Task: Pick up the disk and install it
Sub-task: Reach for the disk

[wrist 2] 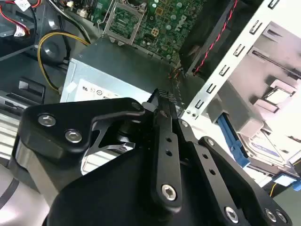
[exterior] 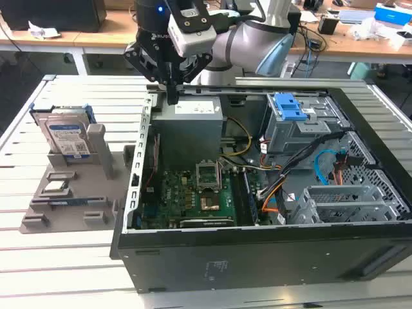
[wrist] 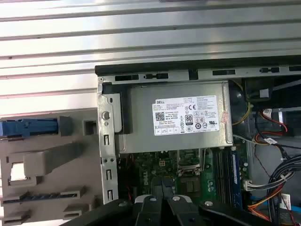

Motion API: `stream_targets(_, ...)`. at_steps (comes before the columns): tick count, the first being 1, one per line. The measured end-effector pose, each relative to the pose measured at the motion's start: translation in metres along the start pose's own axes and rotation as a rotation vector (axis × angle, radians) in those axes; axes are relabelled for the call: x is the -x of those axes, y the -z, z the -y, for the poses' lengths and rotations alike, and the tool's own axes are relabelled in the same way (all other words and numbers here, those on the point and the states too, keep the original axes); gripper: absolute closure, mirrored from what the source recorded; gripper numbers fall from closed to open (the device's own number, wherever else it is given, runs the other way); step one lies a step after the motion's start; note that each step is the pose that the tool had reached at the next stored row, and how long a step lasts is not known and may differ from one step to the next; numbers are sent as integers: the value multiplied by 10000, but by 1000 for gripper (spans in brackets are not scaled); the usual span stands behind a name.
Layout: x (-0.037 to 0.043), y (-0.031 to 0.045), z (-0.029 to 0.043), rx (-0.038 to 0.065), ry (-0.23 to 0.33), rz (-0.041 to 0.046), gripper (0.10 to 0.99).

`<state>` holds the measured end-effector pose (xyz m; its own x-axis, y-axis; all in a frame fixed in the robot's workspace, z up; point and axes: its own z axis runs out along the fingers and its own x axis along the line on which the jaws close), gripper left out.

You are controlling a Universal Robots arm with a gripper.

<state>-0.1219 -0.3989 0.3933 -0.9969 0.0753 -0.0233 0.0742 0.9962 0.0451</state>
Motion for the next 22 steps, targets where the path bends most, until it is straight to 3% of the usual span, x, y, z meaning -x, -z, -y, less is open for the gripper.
stream_targets(1,-21,1,1,-1,-1,1,980)
stream_targets(2,-142,4,11,-1,0,0,980)
stream_targets(5,-254,7,19,0,-1,1,980)
stream_targets(9,-581,15,43,0,-1,1,980)
stream_targets(10,-628,16,47,0,0,1,980)
stream_targets(22,-960,25,71,0,-1,1,980)
